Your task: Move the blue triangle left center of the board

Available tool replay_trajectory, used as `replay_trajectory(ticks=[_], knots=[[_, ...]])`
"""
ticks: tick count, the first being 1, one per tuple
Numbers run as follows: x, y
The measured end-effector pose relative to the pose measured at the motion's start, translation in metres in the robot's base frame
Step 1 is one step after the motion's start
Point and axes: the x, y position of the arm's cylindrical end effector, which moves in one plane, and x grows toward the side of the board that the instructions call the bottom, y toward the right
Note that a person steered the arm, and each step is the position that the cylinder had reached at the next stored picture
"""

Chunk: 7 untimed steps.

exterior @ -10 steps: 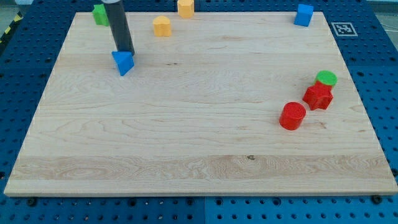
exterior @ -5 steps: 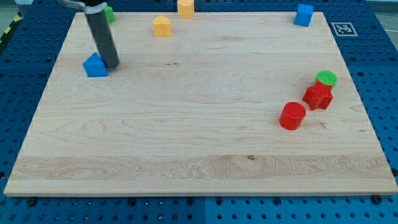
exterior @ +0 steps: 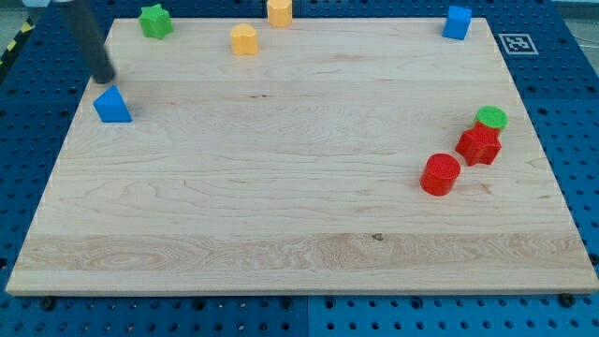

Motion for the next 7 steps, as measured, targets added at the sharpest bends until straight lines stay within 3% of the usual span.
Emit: replay_trajectory(ticks=[3, 5, 7], knots=[[0.055, 0.004], [0.054, 0.039], [0.038, 0.017]])
